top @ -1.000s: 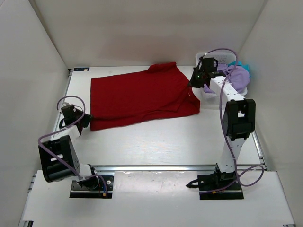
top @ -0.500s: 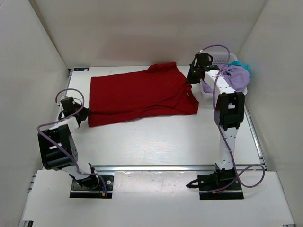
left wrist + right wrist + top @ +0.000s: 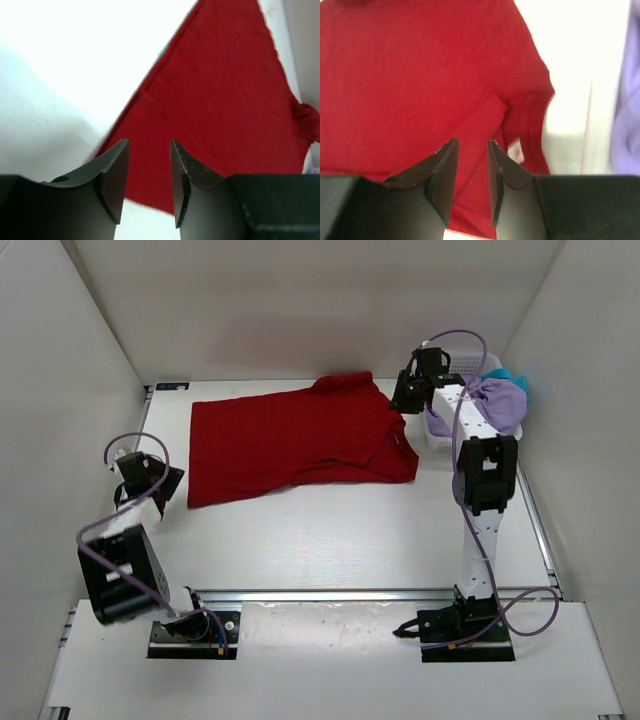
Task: Fold and stack the t-shirts
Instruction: Fold the flattened tshirt in 1/3 of the way
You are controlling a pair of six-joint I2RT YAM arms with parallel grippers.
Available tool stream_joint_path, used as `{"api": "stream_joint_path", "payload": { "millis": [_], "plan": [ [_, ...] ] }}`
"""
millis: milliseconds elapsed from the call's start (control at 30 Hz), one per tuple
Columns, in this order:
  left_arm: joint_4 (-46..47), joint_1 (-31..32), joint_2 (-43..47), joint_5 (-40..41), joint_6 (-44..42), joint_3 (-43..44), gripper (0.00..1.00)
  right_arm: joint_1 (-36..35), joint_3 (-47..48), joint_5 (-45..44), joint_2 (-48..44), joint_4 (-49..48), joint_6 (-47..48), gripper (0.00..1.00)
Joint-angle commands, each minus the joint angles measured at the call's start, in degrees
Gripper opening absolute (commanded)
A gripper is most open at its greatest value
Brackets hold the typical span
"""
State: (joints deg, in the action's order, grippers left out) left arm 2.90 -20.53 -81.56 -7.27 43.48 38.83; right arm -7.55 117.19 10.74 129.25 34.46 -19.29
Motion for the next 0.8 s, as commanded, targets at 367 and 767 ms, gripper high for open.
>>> {"api": "stream_joint_path", "payload": {
  "millis": [367,767],
  "plan": [
    [2.72,0.76,12.13,0.41,4.68,-17.74,0.47,-0.45,-48.61,0.15,-37.75,-25.57,-8.92,0.08],
    [9.06,1.81,2.99,-1.61,7.93,-16.24,0.25,5.61,-71.56,2.78,-41.28,-33.93,-8.92,0.34]
  ]
}}
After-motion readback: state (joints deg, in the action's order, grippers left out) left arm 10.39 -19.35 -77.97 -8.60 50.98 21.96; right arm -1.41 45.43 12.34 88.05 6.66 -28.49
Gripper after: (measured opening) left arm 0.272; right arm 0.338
